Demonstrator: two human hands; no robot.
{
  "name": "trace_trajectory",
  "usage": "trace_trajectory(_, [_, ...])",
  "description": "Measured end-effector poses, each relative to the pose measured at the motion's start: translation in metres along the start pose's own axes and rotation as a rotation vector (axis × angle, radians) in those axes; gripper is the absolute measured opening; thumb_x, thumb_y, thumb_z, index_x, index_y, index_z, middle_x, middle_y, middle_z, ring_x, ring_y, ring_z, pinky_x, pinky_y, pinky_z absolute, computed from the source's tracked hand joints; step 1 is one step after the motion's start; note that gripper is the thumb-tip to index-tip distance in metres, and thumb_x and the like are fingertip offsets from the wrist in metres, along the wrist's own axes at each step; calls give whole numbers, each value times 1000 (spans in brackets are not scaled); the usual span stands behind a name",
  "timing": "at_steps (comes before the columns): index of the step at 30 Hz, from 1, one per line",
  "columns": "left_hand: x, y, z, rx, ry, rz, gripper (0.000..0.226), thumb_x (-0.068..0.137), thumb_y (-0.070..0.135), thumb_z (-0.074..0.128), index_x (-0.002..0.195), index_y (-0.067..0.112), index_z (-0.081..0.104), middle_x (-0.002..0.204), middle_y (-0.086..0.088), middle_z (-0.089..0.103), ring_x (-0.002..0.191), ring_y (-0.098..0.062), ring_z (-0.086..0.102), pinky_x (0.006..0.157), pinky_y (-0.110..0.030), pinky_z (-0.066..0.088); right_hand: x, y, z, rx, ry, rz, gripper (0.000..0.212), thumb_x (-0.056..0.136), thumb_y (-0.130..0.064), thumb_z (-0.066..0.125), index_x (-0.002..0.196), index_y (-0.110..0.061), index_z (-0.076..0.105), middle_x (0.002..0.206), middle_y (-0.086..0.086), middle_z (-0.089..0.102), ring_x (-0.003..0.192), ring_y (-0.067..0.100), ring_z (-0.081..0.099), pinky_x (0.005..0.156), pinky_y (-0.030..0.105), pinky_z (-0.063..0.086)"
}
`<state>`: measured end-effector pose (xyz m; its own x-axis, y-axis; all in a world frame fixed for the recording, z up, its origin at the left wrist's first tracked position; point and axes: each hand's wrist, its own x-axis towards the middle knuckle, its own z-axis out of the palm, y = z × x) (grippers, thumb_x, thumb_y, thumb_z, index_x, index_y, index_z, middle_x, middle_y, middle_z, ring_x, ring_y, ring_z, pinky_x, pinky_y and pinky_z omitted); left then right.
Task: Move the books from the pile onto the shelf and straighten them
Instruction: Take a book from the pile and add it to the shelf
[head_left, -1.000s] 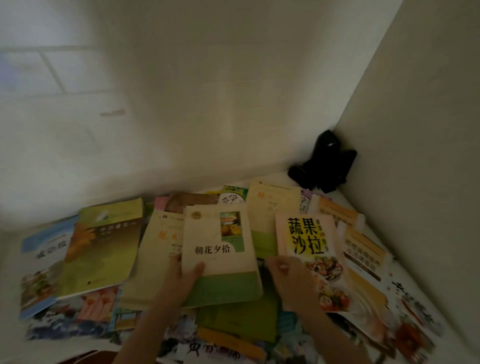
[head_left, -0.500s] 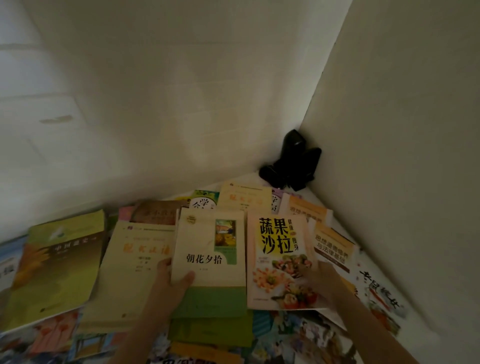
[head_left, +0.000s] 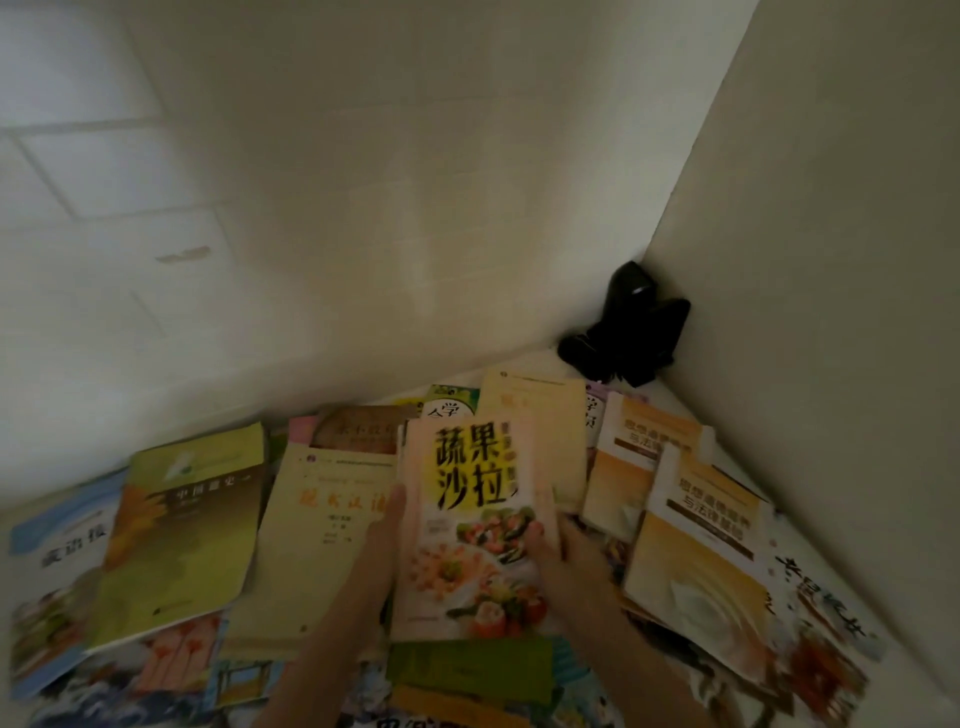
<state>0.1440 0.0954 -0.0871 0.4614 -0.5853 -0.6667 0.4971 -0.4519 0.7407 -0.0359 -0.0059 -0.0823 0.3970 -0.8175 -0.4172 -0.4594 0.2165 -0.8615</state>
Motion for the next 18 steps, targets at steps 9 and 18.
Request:
trace_trajectory(9, [-2, -22, 9, 357, 182, 183, 68, 75, 38, 78, 128, 19, 39, 99, -1, 59, 77, -22, 66, 54, -30, 53, 11, 33, -20, -537, 296, -180, 40, 90, -48, 58, 116, -19, 65, 111, 4, 60, 101, 18, 54, 83, 24, 46])
trace_trajectory(18, [16, -4, 57, 608, 172, 160, 82, 64, 54, 80, 125, 10, 47, 107, -7, 63, 85, -22, 65, 70, -38, 57, 13, 89, -145, -537, 378, 314, 64, 88, -49, 53, 142, -19, 37, 148, 9, 33, 134, 28, 33, 107, 39, 30])
